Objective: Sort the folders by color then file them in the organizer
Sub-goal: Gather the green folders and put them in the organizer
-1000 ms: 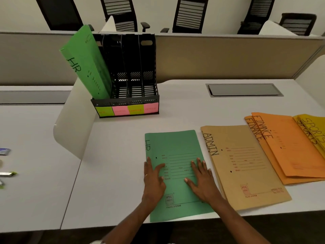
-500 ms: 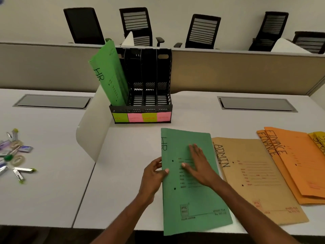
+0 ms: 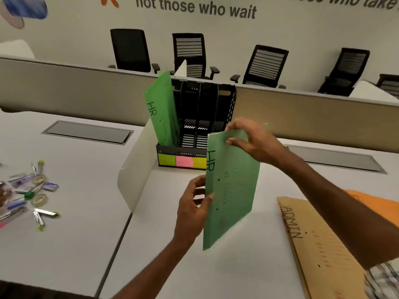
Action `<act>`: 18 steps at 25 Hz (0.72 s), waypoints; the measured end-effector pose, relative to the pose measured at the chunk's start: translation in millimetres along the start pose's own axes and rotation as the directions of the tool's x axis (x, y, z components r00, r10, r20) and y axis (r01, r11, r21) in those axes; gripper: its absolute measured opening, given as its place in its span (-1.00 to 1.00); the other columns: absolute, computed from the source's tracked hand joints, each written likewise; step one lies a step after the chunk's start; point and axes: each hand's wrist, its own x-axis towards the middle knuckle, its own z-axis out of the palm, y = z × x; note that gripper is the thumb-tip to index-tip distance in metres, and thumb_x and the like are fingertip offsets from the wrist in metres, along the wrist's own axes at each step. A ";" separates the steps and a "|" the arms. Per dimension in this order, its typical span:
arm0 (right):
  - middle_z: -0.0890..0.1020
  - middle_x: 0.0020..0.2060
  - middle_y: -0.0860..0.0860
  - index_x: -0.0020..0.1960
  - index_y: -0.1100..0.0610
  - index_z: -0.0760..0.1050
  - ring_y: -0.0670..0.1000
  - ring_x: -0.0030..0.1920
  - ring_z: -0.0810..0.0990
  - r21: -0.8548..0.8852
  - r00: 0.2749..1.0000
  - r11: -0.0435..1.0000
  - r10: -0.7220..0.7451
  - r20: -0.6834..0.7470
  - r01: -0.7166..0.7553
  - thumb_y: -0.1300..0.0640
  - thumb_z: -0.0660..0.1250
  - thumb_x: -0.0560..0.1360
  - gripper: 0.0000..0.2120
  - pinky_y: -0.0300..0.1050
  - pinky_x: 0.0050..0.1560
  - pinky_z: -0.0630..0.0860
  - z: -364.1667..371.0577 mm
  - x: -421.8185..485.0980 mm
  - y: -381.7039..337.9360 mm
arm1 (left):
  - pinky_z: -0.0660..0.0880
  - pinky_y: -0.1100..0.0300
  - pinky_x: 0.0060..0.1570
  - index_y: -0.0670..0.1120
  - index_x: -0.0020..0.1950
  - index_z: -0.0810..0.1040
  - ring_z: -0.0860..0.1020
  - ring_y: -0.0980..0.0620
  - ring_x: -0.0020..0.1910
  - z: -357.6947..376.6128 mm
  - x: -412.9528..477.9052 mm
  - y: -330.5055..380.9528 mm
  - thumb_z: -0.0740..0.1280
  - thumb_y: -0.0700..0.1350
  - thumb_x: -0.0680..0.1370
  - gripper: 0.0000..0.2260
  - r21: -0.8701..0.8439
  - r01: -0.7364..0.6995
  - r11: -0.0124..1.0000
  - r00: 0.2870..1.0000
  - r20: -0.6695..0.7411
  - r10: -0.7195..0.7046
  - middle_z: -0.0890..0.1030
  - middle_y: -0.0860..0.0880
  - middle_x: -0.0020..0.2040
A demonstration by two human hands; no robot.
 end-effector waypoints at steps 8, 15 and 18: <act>0.56 0.17 0.08 0.17 0.17 0.56 0.05 0.23 0.48 -0.152 0.914 0.906 -0.404 -0.025 0.396 0.12 0.43 0.53 -0.76 -0.12 0.20 0.47 -16.3 104.0 -80.5 | 0.55 0.44 -0.14 -0.09 0.32 0.44 0.58 0.07 0.06 -61.3 93.7 18.0 0.37 -0.09 0.63 -0.71 0.275 -0.259 0.926 0.932 -0.181 0.315 0.56 -0.01 0.23; 0.43 0.47 0.11 0.40 0.19 0.48 0.06 0.56 0.26 0.008 0.907 0.912 -0.408 -0.105 0.411 0.20 0.22 0.66 -0.67 0.03 0.53 0.29 3.6 186.3 -108.4 | 0.69 0.19 -0.06 -0.18 0.35 0.52 0.58 0.20 0.16 -117.3 155.0 26.7 0.31 -0.09 0.67 -0.71 0.396 -0.325 0.859 0.806 -0.358 0.471 0.60 -0.08 0.24; 0.31 0.54 0.10 0.47 0.23 0.40 0.04 0.62 0.07 0.151 0.931 0.920 -0.351 -0.101 0.363 0.18 0.17 0.69 -0.63 0.04 0.61 0.11 12.2 210.2 -117.0 | 0.67 0.23 -0.03 -0.18 0.37 0.52 0.59 0.04 0.24 -123.9 176.4 25.7 0.36 -0.15 0.64 -0.70 0.395 -0.332 0.856 0.762 -0.422 0.491 0.61 -0.10 0.26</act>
